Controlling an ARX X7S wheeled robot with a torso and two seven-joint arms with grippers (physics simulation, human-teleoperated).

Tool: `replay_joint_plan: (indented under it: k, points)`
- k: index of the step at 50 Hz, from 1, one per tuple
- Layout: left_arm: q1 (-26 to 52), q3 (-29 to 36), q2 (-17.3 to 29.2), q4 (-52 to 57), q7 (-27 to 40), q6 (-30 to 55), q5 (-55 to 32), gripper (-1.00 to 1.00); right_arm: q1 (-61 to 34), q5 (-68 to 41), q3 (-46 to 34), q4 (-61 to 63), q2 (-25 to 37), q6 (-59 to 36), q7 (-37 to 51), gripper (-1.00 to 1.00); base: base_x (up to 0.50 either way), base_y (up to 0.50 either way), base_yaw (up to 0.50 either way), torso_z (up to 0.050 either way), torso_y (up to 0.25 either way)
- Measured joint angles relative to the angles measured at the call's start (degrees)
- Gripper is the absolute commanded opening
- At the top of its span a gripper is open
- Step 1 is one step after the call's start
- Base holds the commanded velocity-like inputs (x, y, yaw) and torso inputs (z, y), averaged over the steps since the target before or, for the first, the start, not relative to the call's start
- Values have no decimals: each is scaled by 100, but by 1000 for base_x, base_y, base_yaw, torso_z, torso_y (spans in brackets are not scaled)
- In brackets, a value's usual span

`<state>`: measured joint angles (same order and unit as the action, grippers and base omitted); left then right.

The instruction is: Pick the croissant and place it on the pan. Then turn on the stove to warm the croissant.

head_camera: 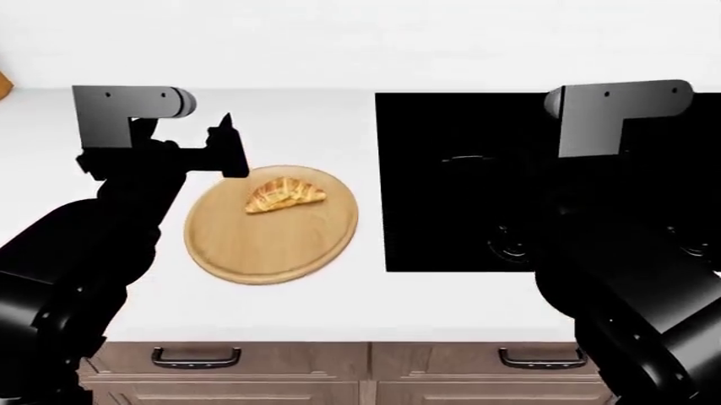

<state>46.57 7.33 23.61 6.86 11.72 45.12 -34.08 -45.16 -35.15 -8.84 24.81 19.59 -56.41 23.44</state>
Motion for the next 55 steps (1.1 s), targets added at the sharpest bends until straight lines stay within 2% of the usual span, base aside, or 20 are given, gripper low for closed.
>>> replay_joint_plan:
  k: [55]
  points:
    - [117, 85, 85, -92, -27, 23, -48, 100, -73, -46, -85, -83, 33, 152, 14, 100, 161, 0, 0, 0, 0]
